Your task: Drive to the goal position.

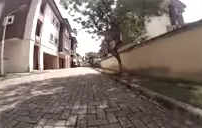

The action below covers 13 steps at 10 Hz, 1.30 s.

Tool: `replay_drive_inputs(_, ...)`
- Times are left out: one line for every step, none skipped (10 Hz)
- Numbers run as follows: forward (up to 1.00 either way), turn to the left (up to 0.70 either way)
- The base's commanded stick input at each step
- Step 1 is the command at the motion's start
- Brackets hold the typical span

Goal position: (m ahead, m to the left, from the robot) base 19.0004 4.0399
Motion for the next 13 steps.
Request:
replay_drive_inputs(0.50,0.00)
replay_drive_inputs(0.50,0.00)
replay_drive_inputs(0.50,0.00)
replay_drive_inputs(0.50,0.00)
replay_drive_inputs(0.50,0.00)
replay_drive_inputs(0.50,0.00)
replay_drive_inputs(0.50,0.00)
replay_drive_inputs(0.50,0.00)
replay_drive_inputs(0.50,0.00)
replay_drive_inputs(0.50,0.00)
replay_drive_inputs(0.50,0.00)
replay_drive_inputs(0.50,0.00)
replay_drive_inputs(0.50,0.00)
